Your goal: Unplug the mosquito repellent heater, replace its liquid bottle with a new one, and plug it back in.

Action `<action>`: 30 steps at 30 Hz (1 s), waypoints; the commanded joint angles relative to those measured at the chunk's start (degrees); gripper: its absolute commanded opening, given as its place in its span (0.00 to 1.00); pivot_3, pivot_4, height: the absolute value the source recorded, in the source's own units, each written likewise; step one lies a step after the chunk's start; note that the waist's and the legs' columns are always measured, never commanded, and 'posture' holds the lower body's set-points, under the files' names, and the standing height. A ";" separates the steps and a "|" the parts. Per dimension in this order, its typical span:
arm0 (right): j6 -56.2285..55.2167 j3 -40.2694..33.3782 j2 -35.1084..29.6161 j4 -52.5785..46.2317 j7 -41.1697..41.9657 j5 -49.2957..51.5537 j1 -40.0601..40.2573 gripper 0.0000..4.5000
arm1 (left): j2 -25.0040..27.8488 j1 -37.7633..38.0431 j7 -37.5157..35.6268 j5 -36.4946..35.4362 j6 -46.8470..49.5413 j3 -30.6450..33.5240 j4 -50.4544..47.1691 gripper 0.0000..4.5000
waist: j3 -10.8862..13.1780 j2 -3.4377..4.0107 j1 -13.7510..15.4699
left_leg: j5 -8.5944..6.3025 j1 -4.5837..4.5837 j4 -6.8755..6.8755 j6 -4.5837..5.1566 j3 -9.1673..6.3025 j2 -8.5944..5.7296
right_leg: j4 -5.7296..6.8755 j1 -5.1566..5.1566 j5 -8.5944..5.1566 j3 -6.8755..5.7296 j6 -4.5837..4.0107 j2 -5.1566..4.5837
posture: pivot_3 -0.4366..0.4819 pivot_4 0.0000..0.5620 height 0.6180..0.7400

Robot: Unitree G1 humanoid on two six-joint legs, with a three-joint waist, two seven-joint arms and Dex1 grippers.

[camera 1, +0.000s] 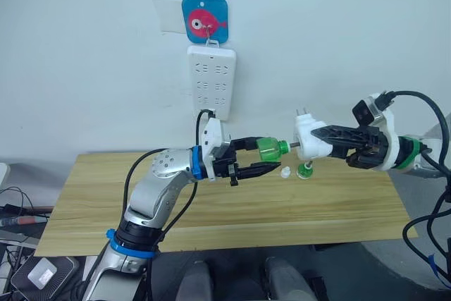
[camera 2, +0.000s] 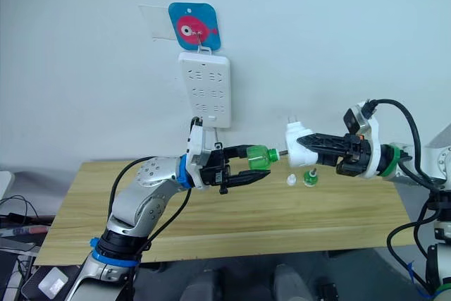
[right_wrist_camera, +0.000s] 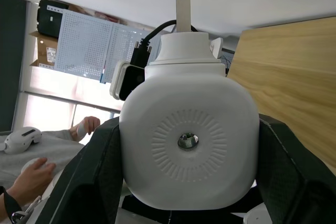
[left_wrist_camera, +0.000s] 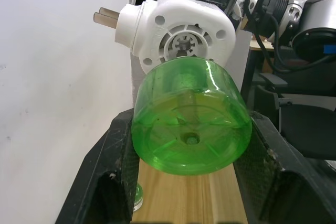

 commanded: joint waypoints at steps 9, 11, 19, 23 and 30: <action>-1.03 -0.43 0.46 -4.07 0.37 2.06 0.51 0.65 | -0.71 -1.79 -0.06 0.50 -1.28 -0.76 -0.95 0.49 | 0.01 0.01 0.03 | 0.00 -0.02 0.00 0.00 0.00 0.00 | 0.00 -0.02 0.00 -0.01 0.00 0.00 | 0.43 0.28 1.00; -1.15 -0.40 0.41 -4.51 0.53 2.06 0.75 0.65 | -0.77 -2.01 -0.06 0.74 -1.41 -0.80 -0.72 0.49 | 0.01 0.01 0.04 | 0.00 -0.02 0.00 0.00 0.00 0.00 | 0.00 -0.02 0.00 -0.01 0.00 0.00 | 0.43 0.29 1.00; -1.27 -0.35 -0.07 -4.42 0.93 2.06 0.90 0.65 | -0.92 -2.63 0.18 0.21 -1.25 0.20 -0.37 0.49 | 0.01 0.00 0.03 | 0.00 -0.02 0.00 0.00 0.01 0.00 | 0.00 -0.04 0.00 0.00 0.00 0.00 | 0.43 0.30 1.00; -1.22 -0.34 -0.34 -3.88 0.80 2.06 0.75 0.65 | -0.89 -2.77 0.30 -0.31 -1.08 0.79 -0.54 0.49 | 0.01 0.00 0.03 | 0.00 -0.02 0.00 0.00 0.01 0.00 | 0.00 -0.03 0.00 0.00 0.00 0.00 | 0.43 0.30 1.00; -1.17 -0.37 -0.52 -2.71 0.35 2.06 0.17 0.65 | -0.98 -2.92 0.51 -0.75 -0.95 1.13 -0.89 0.49 | 0.02 0.00 0.04 | 0.00 -0.02 0.00 0.00 0.00 0.00 | 0.00 -0.04 0.00 0.00 0.00 0.00 | 0.43 0.31 1.00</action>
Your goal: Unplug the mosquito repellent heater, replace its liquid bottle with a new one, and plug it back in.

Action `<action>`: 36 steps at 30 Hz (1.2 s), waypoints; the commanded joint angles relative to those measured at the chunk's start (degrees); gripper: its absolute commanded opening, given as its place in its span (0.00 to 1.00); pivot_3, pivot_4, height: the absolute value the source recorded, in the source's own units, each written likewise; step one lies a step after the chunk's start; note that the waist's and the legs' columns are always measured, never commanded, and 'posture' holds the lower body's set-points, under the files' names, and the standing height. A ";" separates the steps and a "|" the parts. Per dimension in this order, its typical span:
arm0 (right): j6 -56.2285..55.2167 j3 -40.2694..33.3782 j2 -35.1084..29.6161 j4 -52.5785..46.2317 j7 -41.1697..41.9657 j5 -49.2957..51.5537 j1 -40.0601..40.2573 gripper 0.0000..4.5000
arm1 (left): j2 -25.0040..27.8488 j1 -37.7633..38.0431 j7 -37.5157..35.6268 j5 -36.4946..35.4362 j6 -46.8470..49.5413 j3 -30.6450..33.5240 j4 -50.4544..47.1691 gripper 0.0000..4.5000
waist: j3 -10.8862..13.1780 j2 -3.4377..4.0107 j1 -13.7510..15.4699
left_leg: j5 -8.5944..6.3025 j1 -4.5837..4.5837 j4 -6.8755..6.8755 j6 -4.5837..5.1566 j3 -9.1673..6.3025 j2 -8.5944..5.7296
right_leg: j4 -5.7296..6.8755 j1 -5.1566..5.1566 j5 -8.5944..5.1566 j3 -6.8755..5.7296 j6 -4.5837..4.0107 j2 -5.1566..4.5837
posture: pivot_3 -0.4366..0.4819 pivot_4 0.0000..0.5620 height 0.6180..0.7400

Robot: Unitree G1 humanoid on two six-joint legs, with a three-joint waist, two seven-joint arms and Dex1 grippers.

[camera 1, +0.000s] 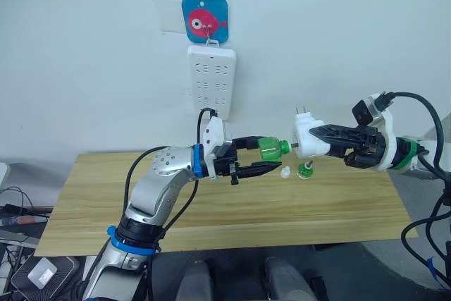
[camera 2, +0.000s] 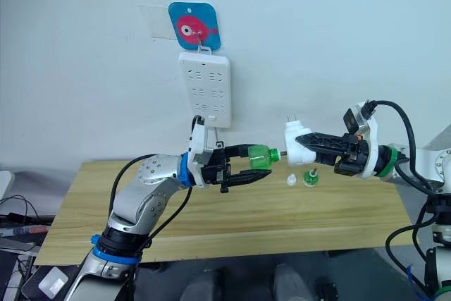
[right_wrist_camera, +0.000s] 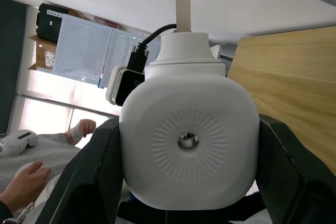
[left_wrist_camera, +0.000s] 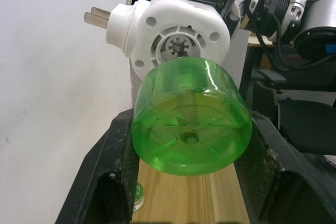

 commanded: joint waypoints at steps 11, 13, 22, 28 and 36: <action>0.52 -0.04 -0.18 -1.14 0.23 2.04 -1.57 0.65 | -0.67 -1.70 -0.55 -1.53 -0.19 0.55 -1.91 0.49 | 0.01 -0.01 0.00 | 0.00 0.00 0.00 0.00 0.00 0.00 | 0.00 0.00 0.00 0.00 0.00 0.00 | 0.43 0.31 1.00; 0.45 -0.02 -0.10 -1.25 0.14 2.04 -1.60 0.65 | -0.67 -1.63 -0.94 -1.75 0.17 0.21 -2.19 0.49 | 0.01 -0.01 0.00 | 0.00 0.00 0.00 0.00 0.00 0.00 | 0.00 0.00 0.00 0.00 0.00 0.00 | 0.43 0.31 1.00; 0.40 -0.19 -0.42 -0.07 -0.66 2.04 -2.03 0.65 | 0.41 -0.91 -2.44 -2.87 1.87 -0.21 -4.27 0.49 | 0.04 -0.01 -0.01 | 0.00 -0.01 0.00 0.00 -0.01 0.00 | 0.00 -0.01 0.00 0.00 0.00 0.00 | 0.42 0.31 1.00; 0.41 -0.25 -0.08 -0.54 -0.64 2.04 -2.05 0.65 | 0.19 -1.87 -1.78 -1.61 0.90 0.00 -2.60 0.49 | 0.04 -0.01 -0.01 | 0.00 -0.01 0.00 0.00 0.00 0.00 | 0.00 -0.01 0.00 0.00 0.00 0.00 | 0.42 0.31 1.00; -0.91 -0.13 2.39 -3.60 -2.13 2.04 -2.64 0.65 | -1.03 -2.37 -1.41 -0.30 0.09 -1.57 -1.91 0.49 | 0.05 -0.02 -0.02 | 0.00 -0.02 -0.01 0.00 0.00 0.00 | 0.00 -0.03 0.00 0.00 0.00 0.00 | 0.42 0.30 1.00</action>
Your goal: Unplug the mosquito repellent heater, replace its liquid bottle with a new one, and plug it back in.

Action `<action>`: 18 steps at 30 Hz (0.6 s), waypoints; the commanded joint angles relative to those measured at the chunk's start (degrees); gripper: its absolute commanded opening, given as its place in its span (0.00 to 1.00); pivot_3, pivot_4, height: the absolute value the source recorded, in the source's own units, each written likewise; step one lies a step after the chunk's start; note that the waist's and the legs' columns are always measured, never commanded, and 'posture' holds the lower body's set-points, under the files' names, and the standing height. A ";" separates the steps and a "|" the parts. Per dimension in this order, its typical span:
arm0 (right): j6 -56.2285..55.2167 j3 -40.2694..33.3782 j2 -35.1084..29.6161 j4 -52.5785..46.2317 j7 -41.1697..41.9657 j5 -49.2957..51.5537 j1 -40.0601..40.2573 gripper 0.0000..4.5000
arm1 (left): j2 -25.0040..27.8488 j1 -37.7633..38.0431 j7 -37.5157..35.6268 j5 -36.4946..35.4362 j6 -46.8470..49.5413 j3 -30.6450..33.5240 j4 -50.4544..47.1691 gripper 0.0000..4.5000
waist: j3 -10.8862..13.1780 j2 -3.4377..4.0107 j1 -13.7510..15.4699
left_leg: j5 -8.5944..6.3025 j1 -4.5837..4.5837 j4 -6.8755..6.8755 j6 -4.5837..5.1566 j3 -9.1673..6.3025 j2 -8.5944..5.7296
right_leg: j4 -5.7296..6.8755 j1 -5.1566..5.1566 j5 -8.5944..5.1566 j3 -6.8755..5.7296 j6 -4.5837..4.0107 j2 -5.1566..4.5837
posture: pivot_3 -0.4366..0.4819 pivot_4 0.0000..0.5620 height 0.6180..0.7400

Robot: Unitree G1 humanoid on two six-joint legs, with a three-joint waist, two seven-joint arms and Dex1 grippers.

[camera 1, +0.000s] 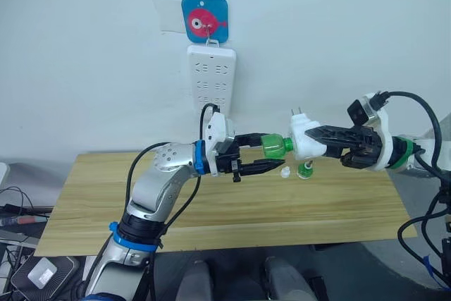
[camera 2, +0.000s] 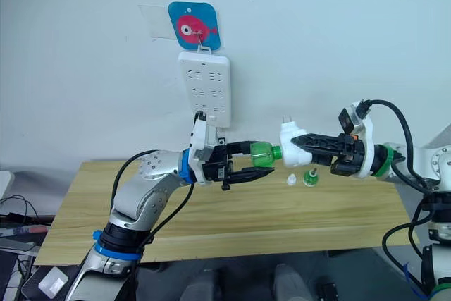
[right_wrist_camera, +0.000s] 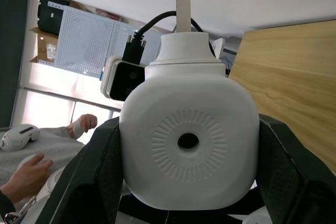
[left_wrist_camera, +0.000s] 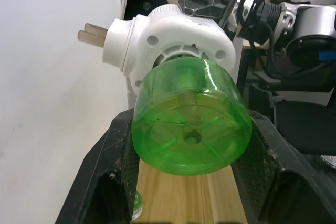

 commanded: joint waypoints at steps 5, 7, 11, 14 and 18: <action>-2.52 -0.50 1.65 -5.88 -2.50 1.51 -1.27 0.65 | -0.65 -0.28 -0.82 -0.21 -0.95 -1.77 -1.54 0.49 | 0.00 0.00 -0.03 | 0.00 -0.07 0.00 0.00 0.00 0.01 | 0.01 -0.08 0.00 0.00 0.00 0.00 | 0.42 0.29 1.00; -2.65 -0.27 1.52 -7.21 -2.36 1.51 -0.85 0.65 | -0.64 -0.43 -0.99 -0.18 -1.06 -1.66 -1.28 0.49 | 0.00 0.01 -0.02 | 0.00 -0.18 0.02 0.00 -0.01 0.01 | 0.01 -0.17 0.00 -0.01 0.00 0.00 | 0.42 0.29 1.00; -2.91 -0.13 0.96 -8.06 -1.93 1.51 -0.33 0.65 | -0.61 -0.65 -1.28 -0.15 -1.39 -1.38 -0.85 0.49 | 0.00 0.01 -0.01 | 0.00 -0.27 0.02 0.00 -0.02 0.01 | 0.02 -0.25 0.00 -0.02 0.00 0.00 | 0.41 0.28 1.00; -2.31 -0.38 0.03 -7.43 -0.52 1.51 -0.18 0.88 | -0.46 -0.58 -1.38 -0.13 -1.71 -1.14 -0.68 0.49 | -0.01 0.01 -0.01 | 0.00 -0.27 0.03 0.00 -0.02 0.00 | 0.01 -0.26 0.00 -0.02 0.00 0.00 | 0.41 0.28 1.00; -1.91 -0.22 -1.00 -7.17 1.06 1.51 -0.09 0.99 | -0.43 -0.48 -1.07 -0.32 -1.76 -1.02 -0.75 0.49 | -0.01 0.01 -0.04 | 0.00 -0.28 0.03 0.00 -0.02 0.00 | 0.03 -0.29 0.00 -0.02 0.00 0.00 | 0.41 0.27 1.00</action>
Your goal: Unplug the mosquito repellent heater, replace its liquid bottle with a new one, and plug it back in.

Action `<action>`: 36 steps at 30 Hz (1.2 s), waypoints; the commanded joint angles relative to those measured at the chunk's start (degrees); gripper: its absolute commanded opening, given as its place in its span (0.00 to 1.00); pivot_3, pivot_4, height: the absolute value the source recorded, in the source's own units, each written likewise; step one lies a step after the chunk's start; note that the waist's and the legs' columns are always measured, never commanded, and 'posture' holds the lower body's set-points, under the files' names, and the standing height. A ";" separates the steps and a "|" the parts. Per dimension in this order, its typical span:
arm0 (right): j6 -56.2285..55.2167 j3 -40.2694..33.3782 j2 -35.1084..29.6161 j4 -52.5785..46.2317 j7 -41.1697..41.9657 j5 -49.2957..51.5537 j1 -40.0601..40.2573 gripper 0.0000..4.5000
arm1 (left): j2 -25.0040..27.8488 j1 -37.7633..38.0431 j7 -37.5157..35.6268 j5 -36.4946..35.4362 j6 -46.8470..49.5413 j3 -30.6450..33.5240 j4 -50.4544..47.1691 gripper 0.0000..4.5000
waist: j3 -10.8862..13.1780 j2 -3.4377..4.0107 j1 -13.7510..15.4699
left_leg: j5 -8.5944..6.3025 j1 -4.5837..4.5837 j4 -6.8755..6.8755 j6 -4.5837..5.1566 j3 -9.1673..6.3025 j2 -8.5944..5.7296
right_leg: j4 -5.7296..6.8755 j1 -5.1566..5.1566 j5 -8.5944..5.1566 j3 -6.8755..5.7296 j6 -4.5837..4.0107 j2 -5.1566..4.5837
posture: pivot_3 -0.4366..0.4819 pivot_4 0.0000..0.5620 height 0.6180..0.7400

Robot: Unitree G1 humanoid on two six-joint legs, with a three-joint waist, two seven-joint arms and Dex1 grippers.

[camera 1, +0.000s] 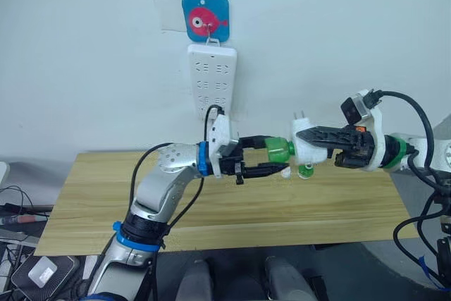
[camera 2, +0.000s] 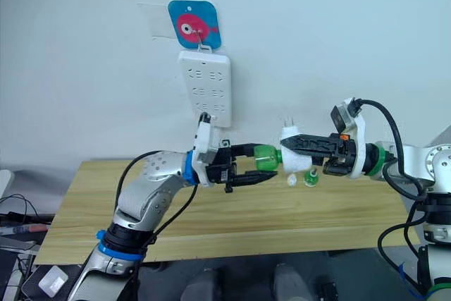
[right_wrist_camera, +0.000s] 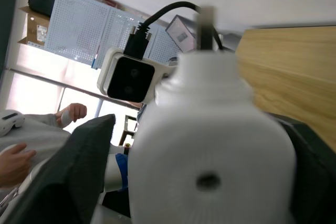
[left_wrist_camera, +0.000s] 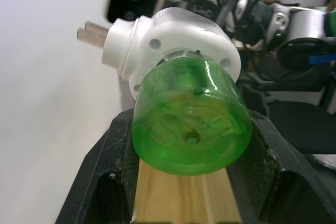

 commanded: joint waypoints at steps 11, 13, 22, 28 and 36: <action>0.39 1.76 -1.63 -2.68 3.88 1.55 1.32 0.99 | -1.04 -1.04 2.19 -2.53 0.85 1.64 -2.31 0.49 | 0.00 0.00 0.02 | 0.00 -0.01 0.01 0.00 -0.02 0.00 | 0.01 0.00 0.00 -0.01 0.00 0.00 | 0.43 0.27 1.00; 1.05 2.69 -2.88 -3.94 5.84 1.55 2.53 0.99 | -1.00 -1.05 2.63 -2.82 1.12 1.89 -2.48 0.49 | 0.00 0.00 0.09 | 0.00 -0.01 0.01 0.00 -0.02 0.00 | 0.01 0.00 0.00 -0.01 0.00 0.00 | 0.44 0.26 1.00; -0.14 3.86 -15.49 -16.24 13.76 1.55 14.49 0.99 | -0.69 -1.43 3.72 -3.58 1.54 2.80 -2.32 0.49 | 0.00 0.00 1.39 | 0.00 -0.03 0.05 0.00 -0.03 0.00 | 0.02 -0.02 0.00 -0.02 0.00 0.00 | 0.44 0.28 1.00; -5.78 -0.47 -15.44 -4.51 12.00 -11.03 13.22 0.91 | 0.62 -0.91 2.58 -4.42 2.52 2.81 -3.13 0.49 | 0.01 -0.02 1.30 | 0.00 0.00 0.13 0.00 0.01 0.00 | 0.04 0.01 0.01 0.02 0.03 0.00 | 0.43 0.29 1.00; -8.03 -0.08 -4.74 12.09 12.87 -26.80 -5.45 0.27 | 2.01 -0.81 1.04 -5.77 4.52 2.58 -4.25 0.49 | 0.00 0.00 1.07 | 0.00 0.03 0.05 0.00 0.03 0.04 | 0.03 -0.02 0.02 0.03 0.02 0.05 | 0.42 0.28 1.00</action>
